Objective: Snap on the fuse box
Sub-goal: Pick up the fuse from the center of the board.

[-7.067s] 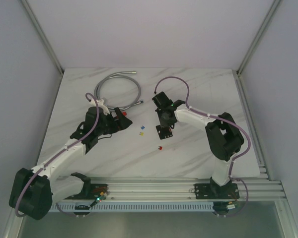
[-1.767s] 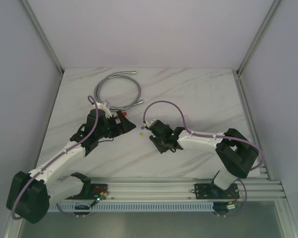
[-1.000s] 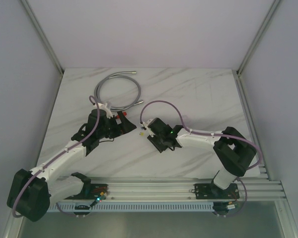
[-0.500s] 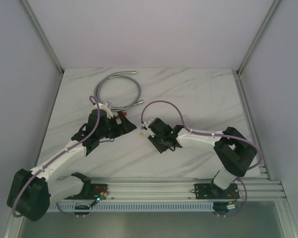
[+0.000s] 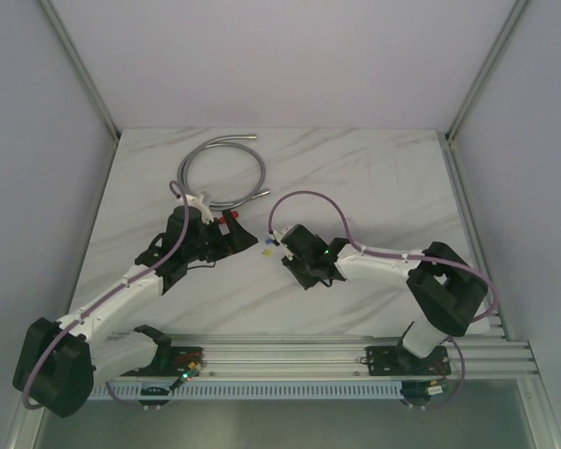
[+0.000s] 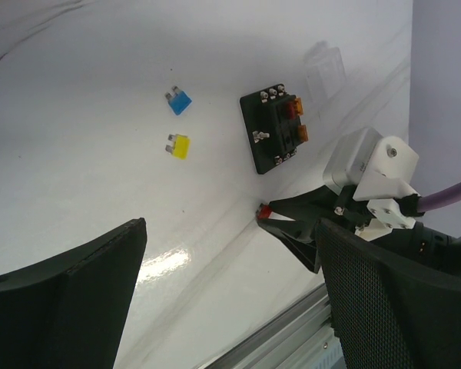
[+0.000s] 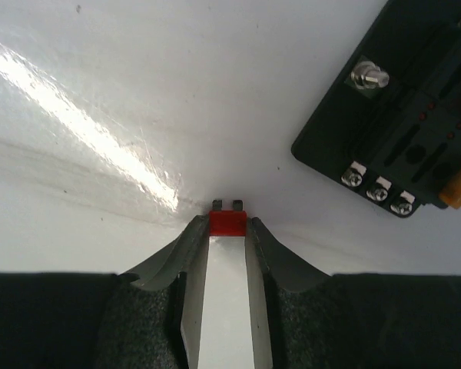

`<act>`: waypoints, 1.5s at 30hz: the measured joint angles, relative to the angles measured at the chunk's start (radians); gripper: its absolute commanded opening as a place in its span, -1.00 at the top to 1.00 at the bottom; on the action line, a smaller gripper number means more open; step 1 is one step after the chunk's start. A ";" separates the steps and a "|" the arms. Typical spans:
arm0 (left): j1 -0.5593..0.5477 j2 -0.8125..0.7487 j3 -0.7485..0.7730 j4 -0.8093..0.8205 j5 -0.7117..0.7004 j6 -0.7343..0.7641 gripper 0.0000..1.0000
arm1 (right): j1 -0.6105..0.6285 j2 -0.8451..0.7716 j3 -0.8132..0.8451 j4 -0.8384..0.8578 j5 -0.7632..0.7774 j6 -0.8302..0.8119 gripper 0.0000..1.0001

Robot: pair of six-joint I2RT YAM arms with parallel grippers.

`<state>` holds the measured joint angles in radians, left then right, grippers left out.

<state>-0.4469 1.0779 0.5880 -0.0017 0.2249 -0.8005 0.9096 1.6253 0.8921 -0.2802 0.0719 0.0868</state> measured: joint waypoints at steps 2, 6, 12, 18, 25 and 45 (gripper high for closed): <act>-0.003 0.003 0.000 0.000 0.000 -0.001 -0.97 | 0.000 -0.017 -0.017 0.002 0.004 -0.001 0.61; -0.007 0.014 0.000 0.004 0.018 -0.010 -0.90 | 0.000 -0.061 -0.048 0.002 0.003 -0.005 0.61; -0.014 0.043 0.000 0.063 0.082 -0.043 -0.77 | -0.001 -0.163 -0.053 0.048 -0.019 -0.022 0.60; -0.036 0.080 0.000 0.132 0.143 -0.082 -0.54 | -0.011 -0.249 -0.063 0.128 -0.055 -0.043 0.59; -0.076 0.127 0.000 0.230 0.203 -0.130 -0.22 | -0.016 -0.330 -0.086 0.209 -0.120 -0.054 0.58; -0.137 0.212 0.011 0.331 0.234 -0.191 0.19 | -0.034 -0.355 -0.119 0.328 -0.194 -0.041 0.58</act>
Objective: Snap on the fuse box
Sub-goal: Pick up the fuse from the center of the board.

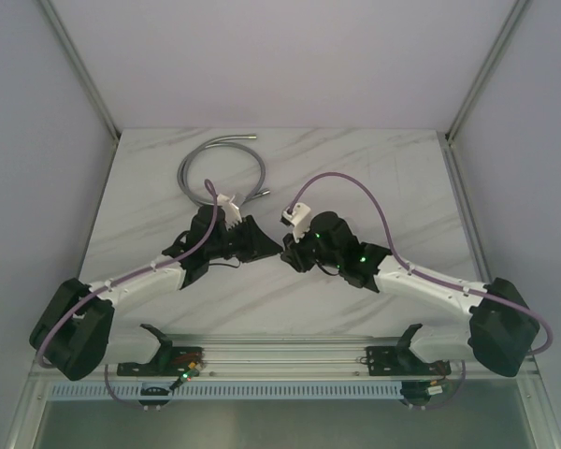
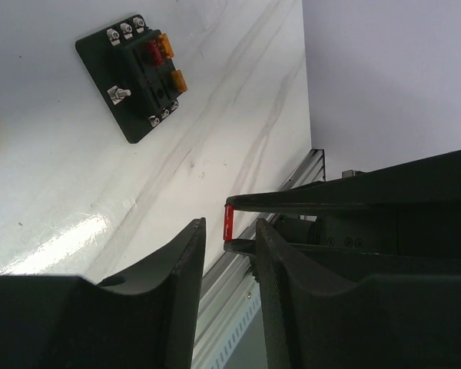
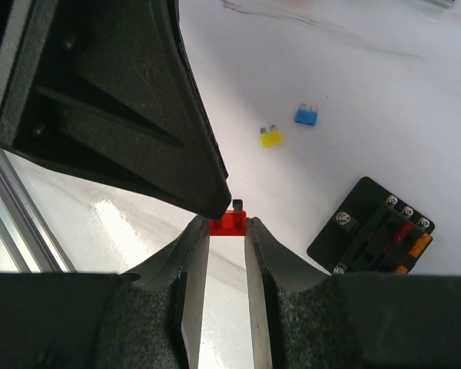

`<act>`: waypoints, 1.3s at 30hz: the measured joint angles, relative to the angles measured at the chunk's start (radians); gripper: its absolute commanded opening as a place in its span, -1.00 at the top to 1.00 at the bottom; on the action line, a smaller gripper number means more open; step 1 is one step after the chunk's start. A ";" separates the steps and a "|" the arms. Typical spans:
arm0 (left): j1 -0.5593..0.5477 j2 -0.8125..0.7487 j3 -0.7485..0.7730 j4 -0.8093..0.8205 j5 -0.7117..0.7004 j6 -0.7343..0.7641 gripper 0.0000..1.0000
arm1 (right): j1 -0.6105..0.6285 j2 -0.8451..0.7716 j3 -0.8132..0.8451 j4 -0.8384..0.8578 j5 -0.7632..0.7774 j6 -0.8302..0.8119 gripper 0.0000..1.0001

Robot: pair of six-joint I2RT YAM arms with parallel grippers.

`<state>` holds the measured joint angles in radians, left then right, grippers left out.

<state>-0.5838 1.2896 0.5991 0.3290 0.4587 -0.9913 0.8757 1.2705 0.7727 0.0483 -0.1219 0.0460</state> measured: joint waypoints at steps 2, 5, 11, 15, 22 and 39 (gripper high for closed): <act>-0.001 0.003 0.000 0.001 0.002 -0.003 0.21 | -0.003 -0.001 -0.003 0.014 -0.002 0.005 0.58; -0.002 0.007 0.000 0.002 0.002 -0.005 0.26 | -0.005 -0.005 -0.009 0.028 -0.002 0.011 0.58; -0.006 0.008 0.000 0.019 0.001 -0.015 0.38 | -0.007 -0.017 -0.020 0.050 -0.003 0.025 0.57; -0.009 0.008 0.000 0.024 0.000 -0.026 0.49 | -0.011 -0.018 -0.024 0.057 -0.005 0.032 0.57; -0.012 0.008 0.001 0.037 -0.006 -0.037 0.53 | -0.016 -0.019 -0.024 0.063 -0.005 0.036 0.57; -0.018 0.008 0.001 0.044 -0.049 -0.062 0.86 | -0.030 -0.019 -0.024 0.078 -0.005 0.070 0.56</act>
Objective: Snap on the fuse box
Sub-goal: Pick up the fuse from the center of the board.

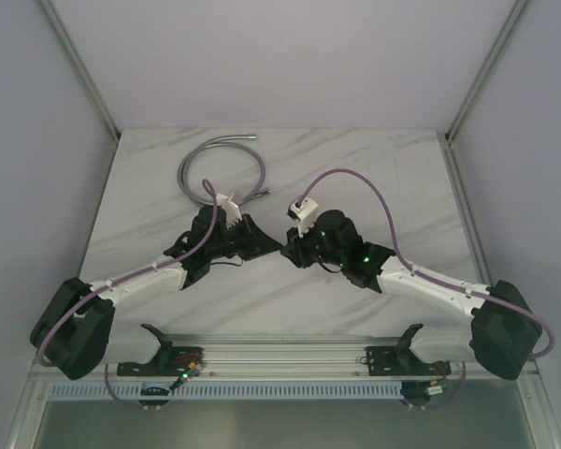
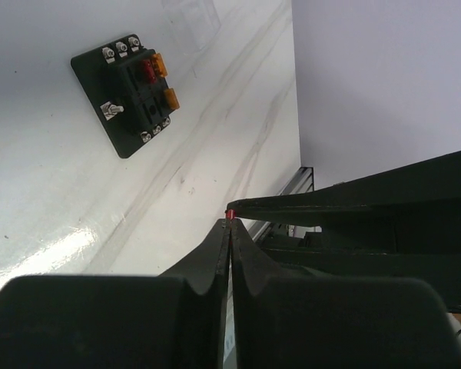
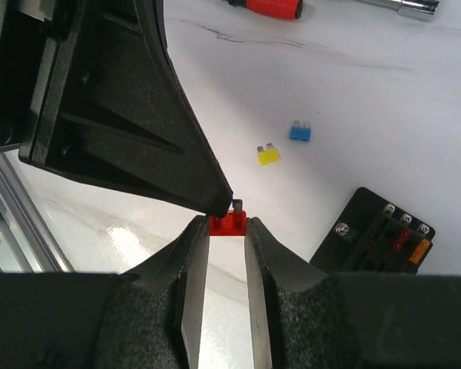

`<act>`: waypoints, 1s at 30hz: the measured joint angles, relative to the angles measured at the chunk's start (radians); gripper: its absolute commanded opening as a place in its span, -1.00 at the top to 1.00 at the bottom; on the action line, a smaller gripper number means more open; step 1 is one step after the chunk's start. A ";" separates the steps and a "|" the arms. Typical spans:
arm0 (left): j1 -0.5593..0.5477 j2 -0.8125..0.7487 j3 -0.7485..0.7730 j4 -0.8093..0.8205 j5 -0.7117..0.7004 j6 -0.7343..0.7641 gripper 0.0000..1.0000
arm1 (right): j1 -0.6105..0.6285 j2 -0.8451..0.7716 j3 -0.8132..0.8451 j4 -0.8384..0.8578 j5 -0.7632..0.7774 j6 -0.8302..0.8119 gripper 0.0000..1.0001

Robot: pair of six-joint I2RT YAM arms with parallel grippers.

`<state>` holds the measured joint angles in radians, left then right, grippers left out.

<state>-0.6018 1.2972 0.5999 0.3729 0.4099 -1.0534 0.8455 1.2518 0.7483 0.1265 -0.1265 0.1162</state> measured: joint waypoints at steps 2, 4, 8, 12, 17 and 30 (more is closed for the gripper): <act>0.000 0.000 0.000 -0.001 -0.004 -0.002 0.94 | -0.001 0.000 0.000 0.002 0.000 0.007 0.52; 0.000 -0.005 0.000 -0.002 -0.011 -0.005 0.98 | -0.002 0.000 0.000 0.008 0.002 0.014 0.42; 0.000 -0.058 -0.004 -0.016 -0.050 -0.011 1.00 | -0.002 -0.005 -0.001 0.051 0.004 0.053 0.16; -0.003 -0.138 -0.011 -0.013 -0.090 -0.032 1.00 | -0.008 -0.044 -0.020 0.117 0.009 0.134 0.09; -0.006 -0.269 -0.080 0.040 -0.167 -0.082 1.00 | -0.021 -0.126 -0.113 0.298 0.011 0.305 0.09; -0.008 -0.363 -0.174 0.245 -0.232 -0.214 1.00 | -0.024 -0.109 -0.265 0.798 0.019 0.747 0.17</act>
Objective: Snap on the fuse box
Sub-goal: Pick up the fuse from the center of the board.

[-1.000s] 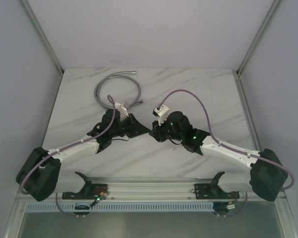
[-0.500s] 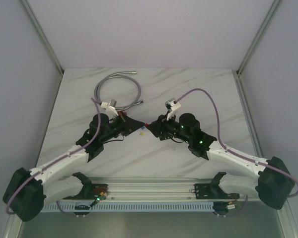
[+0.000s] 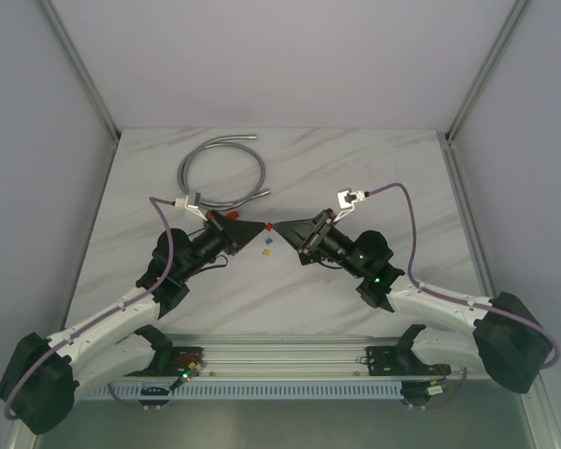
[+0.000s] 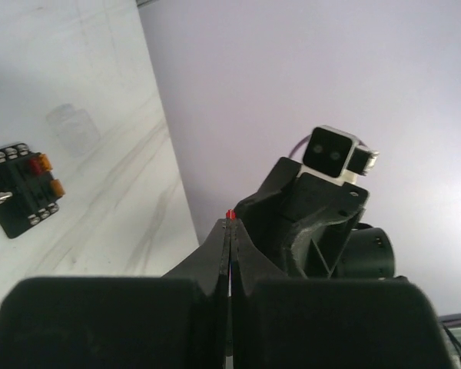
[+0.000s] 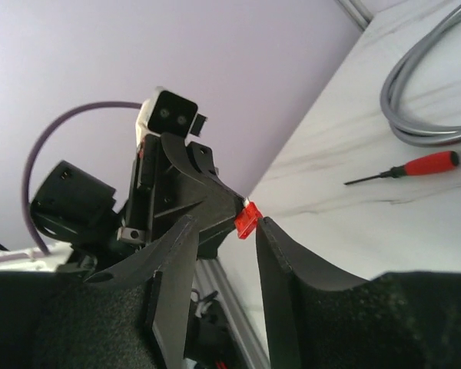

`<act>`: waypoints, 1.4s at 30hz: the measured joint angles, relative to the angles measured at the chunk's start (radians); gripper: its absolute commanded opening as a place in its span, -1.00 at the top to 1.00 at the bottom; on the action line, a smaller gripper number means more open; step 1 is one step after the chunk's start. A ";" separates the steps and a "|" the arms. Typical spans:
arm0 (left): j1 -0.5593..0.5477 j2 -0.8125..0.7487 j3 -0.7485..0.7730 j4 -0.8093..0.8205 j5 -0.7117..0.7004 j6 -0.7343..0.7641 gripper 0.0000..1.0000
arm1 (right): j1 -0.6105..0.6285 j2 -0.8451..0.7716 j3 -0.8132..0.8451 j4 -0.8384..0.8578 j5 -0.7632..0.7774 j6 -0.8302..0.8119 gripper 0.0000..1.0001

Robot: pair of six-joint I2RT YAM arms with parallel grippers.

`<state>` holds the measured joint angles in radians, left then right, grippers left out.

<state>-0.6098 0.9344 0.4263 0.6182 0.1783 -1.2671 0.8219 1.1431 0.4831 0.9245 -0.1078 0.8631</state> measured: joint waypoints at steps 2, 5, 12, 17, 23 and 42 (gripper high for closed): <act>-0.005 -0.001 -0.006 0.031 0.000 -0.016 1.00 | 0.000 0.021 0.000 0.041 0.001 0.036 0.18; -0.015 -0.006 -0.010 0.064 0.000 -0.031 1.00 | 0.000 0.044 -0.001 0.080 0.006 0.077 0.19; -0.037 -0.019 -0.010 0.115 -0.009 -0.045 1.00 | 0.000 0.071 -0.008 0.157 0.015 0.135 0.32; -0.054 -0.010 -0.021 0.161 -0.022 -0.061 1.00 | 0.000 0.108 -0.012 0.240 0.003 0.179 0.49; -0.066 -0.003 -0.033 0.188 -0.040 -0.077 1.00 | 0.000 0.135 -0.013 0.295 -0.018 0.212 0.72; -0.051 -0.105 -0.034 -0.065 -0.158 0.094 0.19 | -0.122 -0.019 0.035 -0.148 -0.047 0.075 1.00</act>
<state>-0.6605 0.8291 0.3927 0.5533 0.0204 -1.1728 0.6994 1.1244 0.5182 0.7765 -0.1543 0.9382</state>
